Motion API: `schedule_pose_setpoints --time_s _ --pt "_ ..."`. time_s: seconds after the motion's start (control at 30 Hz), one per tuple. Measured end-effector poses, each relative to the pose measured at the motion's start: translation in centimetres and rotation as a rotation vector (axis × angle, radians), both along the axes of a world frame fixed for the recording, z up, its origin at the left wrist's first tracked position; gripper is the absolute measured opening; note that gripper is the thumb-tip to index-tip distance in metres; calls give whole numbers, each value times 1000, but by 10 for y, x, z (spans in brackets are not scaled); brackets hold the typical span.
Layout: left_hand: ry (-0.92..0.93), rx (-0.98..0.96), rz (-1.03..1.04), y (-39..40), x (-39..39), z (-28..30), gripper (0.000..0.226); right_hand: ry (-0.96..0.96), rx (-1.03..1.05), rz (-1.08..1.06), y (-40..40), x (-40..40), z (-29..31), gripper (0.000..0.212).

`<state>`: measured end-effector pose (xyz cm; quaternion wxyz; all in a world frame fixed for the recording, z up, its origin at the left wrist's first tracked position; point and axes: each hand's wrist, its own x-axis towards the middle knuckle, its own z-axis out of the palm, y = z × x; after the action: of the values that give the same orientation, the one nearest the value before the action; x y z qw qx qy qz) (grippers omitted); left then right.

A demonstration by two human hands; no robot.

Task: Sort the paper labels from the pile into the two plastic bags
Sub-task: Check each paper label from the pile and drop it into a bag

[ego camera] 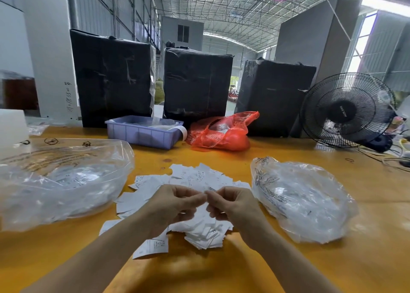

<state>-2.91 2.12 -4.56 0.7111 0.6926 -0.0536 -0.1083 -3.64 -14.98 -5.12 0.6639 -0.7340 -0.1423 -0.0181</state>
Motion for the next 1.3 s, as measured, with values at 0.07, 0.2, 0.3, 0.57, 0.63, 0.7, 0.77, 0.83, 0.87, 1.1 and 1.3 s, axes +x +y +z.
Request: schedule_pose_setpoints --time_s 0.07,0.2,0.3,0.57,0.63,0.7,0.77,0.83,0.87,1.1,1.3 --pt "-30 -24 128 -1 2 -1 34 -77 -77 -62 2 0 -2 37" --pt "-54 -80 278 8 8 -2 12 -413 -749 -219 -4 9 -14 32" --pt "-36 -133 321 13 13 -5 4 -453 -984 -81 1 14 -23 58" --pt "-53 -192 366 15 15 -7 7 -539 -1053 63 16 9 -20 30" --pt "-53 -164 380 16 15 -8 4 -608 -1012 48 13 7 -17 25" --pt "-35 -132 392 17 16 -10 1 -696 -1035 43 9 6 -16 25" --pt "-13 -110 399 18 16 -13 1 -760 -1086 50 6 7 -16 27" --pt "-6 -109 394 19 16 -14 4 -748 -1082 39 2 8 -14 24" --pt "-4 -113 389 20 16 -14 4 -726 -1051 18 -1 8 -12 21" --pt "-11 -148 333 14 9 -7 21 -548 -630 -237 -21 11 0 28" --pt "-49 -38 288 9 5 -3 29 -352 -193 -252 -20 9 5 48"
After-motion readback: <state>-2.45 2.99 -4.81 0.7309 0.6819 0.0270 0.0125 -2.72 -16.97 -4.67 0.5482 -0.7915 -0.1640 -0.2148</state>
